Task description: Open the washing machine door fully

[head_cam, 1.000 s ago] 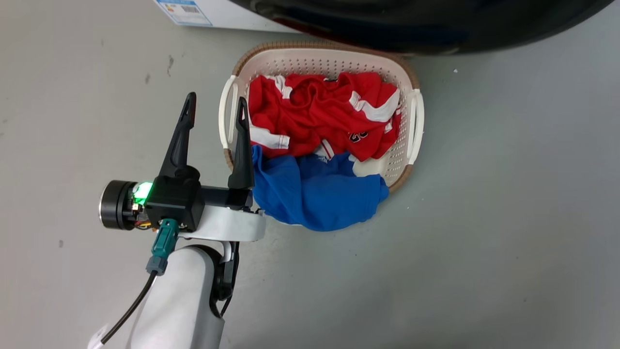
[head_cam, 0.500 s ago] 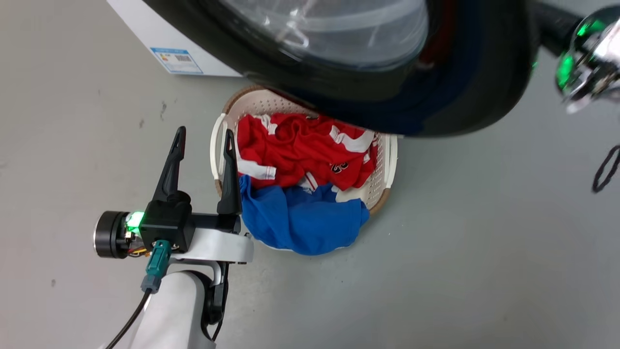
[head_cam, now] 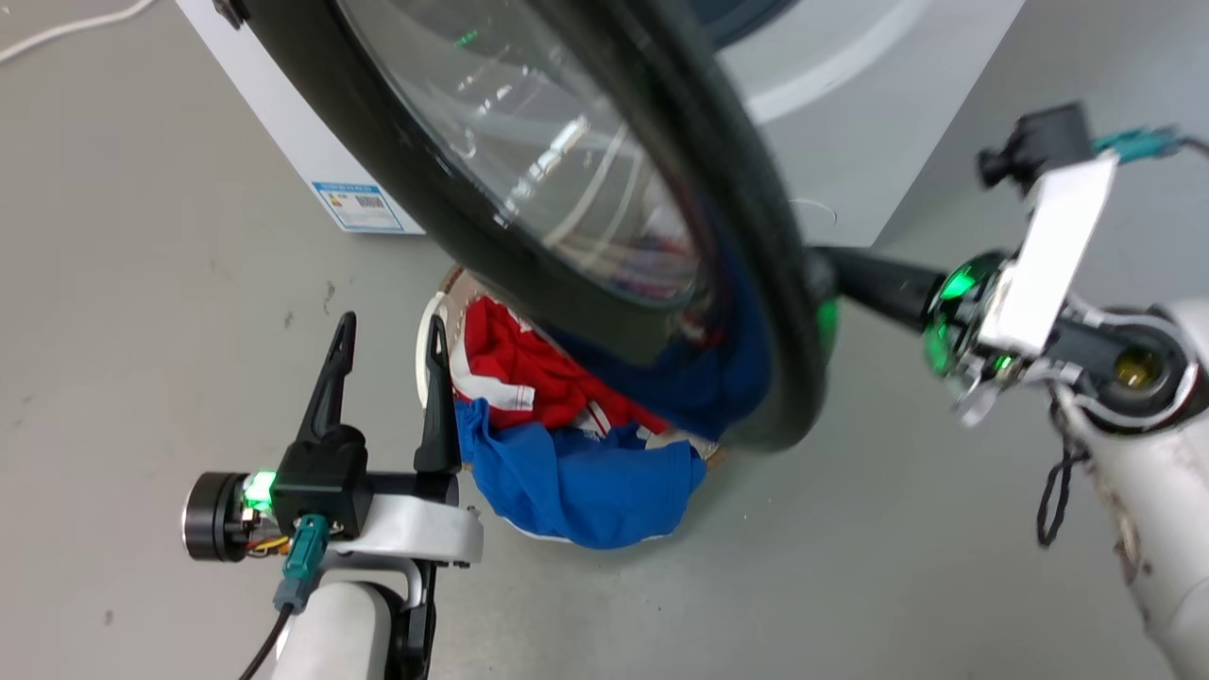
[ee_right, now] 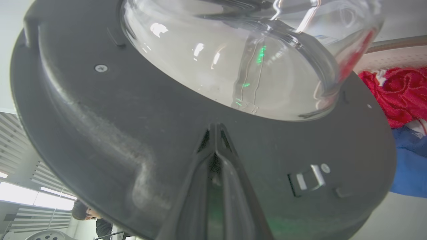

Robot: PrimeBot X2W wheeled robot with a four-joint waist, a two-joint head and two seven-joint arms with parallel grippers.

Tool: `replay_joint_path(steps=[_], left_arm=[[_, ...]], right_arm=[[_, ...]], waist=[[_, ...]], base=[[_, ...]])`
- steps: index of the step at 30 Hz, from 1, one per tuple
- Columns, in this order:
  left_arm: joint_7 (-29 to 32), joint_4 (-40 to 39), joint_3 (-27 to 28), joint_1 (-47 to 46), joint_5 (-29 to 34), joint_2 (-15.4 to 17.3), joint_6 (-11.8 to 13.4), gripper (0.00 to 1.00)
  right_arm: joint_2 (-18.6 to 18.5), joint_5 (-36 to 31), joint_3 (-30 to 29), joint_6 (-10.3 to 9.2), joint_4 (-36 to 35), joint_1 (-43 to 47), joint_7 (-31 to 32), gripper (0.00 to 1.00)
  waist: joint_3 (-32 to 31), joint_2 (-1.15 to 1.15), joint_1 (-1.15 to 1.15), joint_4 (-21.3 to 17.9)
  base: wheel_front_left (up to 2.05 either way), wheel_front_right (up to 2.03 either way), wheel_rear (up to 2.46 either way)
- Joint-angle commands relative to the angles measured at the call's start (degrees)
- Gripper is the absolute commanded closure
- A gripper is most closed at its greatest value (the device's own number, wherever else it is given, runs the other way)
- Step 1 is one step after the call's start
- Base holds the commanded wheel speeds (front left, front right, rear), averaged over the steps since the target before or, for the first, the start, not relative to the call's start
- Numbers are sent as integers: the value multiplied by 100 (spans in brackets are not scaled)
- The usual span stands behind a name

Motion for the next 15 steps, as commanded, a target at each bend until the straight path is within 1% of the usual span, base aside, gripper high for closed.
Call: replay_joint_path(steps=[1,9,14,15], left_arm=[[-16,8,6,90,4,-6,25,0],[-16,24,33,365,-27,-6,30,0],[-16,51,46,518,-34,-7,37,0],[-16,56,53,607,-37,-6,46,0]], right_arm=[[89,39,92,2,-88,209,59,100],[302,202,455,2,-506,884,61,100],[418,258,693,2,-639,1200,43,100],[479,282,811,2,-725,1352,10,100]], waist=[[-134,0,1,10],[-475,0,1,61],[-683,0,1,84],[-799,0,1,94]], base=[[0,0,0],[0,0,0],[0,0,0],[0,0,0]])
